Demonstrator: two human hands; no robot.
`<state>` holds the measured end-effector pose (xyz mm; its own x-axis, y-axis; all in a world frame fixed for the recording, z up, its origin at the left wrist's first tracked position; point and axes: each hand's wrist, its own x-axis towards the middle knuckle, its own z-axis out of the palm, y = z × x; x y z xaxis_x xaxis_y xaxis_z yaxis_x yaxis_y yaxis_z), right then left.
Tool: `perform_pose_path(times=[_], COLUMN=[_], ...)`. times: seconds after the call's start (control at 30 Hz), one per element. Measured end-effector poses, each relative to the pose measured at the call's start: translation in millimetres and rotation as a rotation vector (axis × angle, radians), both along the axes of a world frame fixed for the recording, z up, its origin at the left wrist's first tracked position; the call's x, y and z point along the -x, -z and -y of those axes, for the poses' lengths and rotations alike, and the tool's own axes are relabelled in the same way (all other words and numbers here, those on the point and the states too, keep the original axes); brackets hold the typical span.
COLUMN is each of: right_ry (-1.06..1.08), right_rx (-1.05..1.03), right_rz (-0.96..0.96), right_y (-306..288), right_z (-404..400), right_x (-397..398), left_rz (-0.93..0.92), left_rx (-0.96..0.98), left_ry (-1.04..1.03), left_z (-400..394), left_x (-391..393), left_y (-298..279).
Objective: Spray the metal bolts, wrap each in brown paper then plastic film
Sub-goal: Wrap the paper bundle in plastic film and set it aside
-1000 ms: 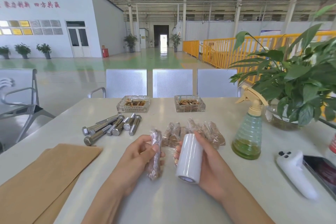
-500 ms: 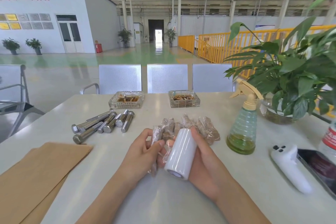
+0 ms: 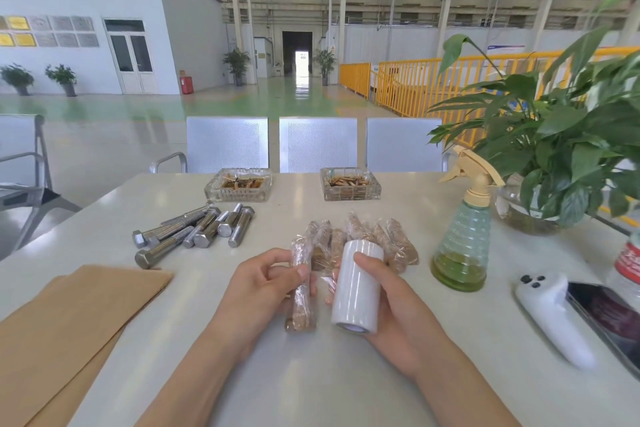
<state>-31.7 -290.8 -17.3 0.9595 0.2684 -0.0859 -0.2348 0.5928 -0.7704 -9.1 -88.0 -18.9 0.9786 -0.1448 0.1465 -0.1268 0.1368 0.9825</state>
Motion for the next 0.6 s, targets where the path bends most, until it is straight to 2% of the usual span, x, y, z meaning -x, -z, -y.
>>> perform_pose_path(times=[0.33, 0.47, 0.53, 0.6], right_ry=[-0.147, -0.168, -0.141, -0.109], right_rx=[-0.014, 0.007, 0.006, -0.014], right_rz=[0.055, 0.075, 0.062, 0.042], right_y=[-7.5, -8.8, -7.7, -8.0], right_z=[-8.6, -9.7, -8.4, -6.0], right_x=[8.7, 9.4, 8.6, 8.5], left_rz=[0.092, 0.037, -0.077, -0.079], left_rx=[-0.137, -0.195, -0.108, -0.041], left_ry=[-0.151, -0.093, -0.043, -0.012], left_z=[8.0, 3.0, 3.9, 3.2], left_x=[2.3, 2.7, 3.2, 3.9], left_y=[1.5, -0.9, -4.4, -4.9])
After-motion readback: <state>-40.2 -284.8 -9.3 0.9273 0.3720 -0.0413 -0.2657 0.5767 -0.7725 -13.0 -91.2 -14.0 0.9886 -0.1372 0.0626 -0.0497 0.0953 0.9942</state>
